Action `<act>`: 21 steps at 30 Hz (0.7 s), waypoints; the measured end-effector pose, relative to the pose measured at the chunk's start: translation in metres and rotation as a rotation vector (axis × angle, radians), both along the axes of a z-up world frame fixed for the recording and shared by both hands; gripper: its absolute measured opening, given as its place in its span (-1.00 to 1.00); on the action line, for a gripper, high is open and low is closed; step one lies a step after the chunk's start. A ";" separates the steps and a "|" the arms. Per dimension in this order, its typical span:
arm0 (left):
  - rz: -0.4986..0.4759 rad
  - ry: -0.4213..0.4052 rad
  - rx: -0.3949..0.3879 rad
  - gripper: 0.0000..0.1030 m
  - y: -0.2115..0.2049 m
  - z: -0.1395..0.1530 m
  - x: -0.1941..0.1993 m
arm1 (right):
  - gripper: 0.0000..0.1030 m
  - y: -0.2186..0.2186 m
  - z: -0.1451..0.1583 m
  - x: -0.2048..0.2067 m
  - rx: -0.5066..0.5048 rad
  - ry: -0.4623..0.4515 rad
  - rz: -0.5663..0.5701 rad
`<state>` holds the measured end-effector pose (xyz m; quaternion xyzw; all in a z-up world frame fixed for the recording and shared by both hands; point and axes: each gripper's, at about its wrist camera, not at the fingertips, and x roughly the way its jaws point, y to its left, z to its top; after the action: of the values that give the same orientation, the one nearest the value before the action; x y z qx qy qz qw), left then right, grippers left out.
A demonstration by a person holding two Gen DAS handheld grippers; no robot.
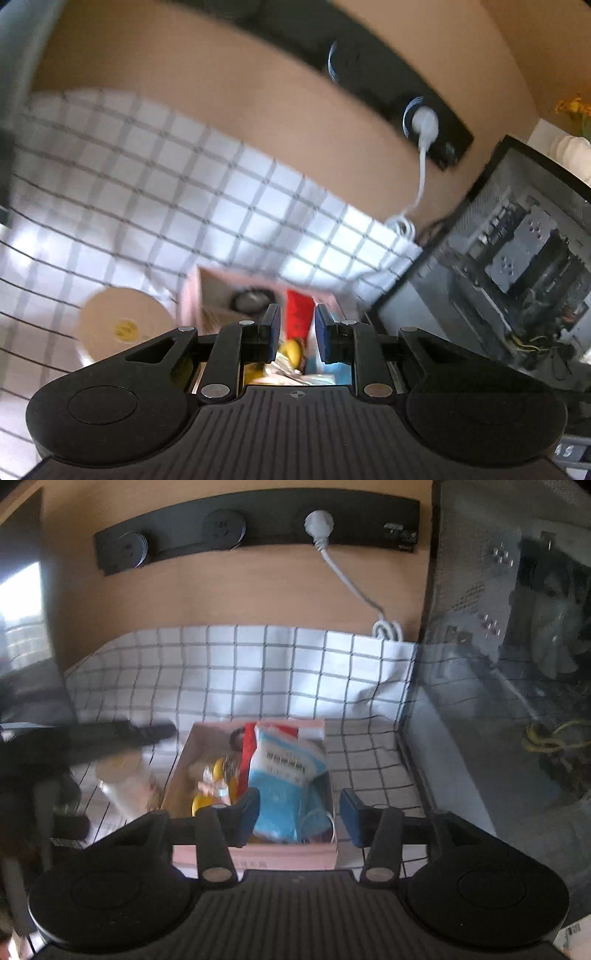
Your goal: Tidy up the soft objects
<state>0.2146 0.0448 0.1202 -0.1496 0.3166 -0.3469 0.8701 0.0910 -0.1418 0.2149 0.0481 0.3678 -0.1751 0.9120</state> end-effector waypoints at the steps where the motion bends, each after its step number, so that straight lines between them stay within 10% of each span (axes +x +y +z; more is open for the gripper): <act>1: 0.038 -0.034 0.016 -0.57 0.003 0.001 -0.012 | -0.03 -0.004 -0.005 -0.004 0.012 0.000 0.025; 7: 0.219 -0.083 0.139 -0.57 0.019 -0.022 -0.099 | 0.01 -0.017 -0.041 -0.031 0.053 0.026 0.241; 14: 0.237 0.012 0.546 -0.56 0.022 -0.068 -0.185 | 0.17 0.004 -0.095 -0.052 -0.017 0.084 0.565; 21: 0.311 0.086 0.550 -0.37 0.008 -0.100 -0.205 | 0.17 0.018 -0.140 -0.035 0.043 0.157 0.628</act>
<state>0.0098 0.0529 0.0198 0.0300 0.4084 -0.1043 0.9063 0.0563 -0.1234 0.0747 -0.0622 0.4373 0.1196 0.8892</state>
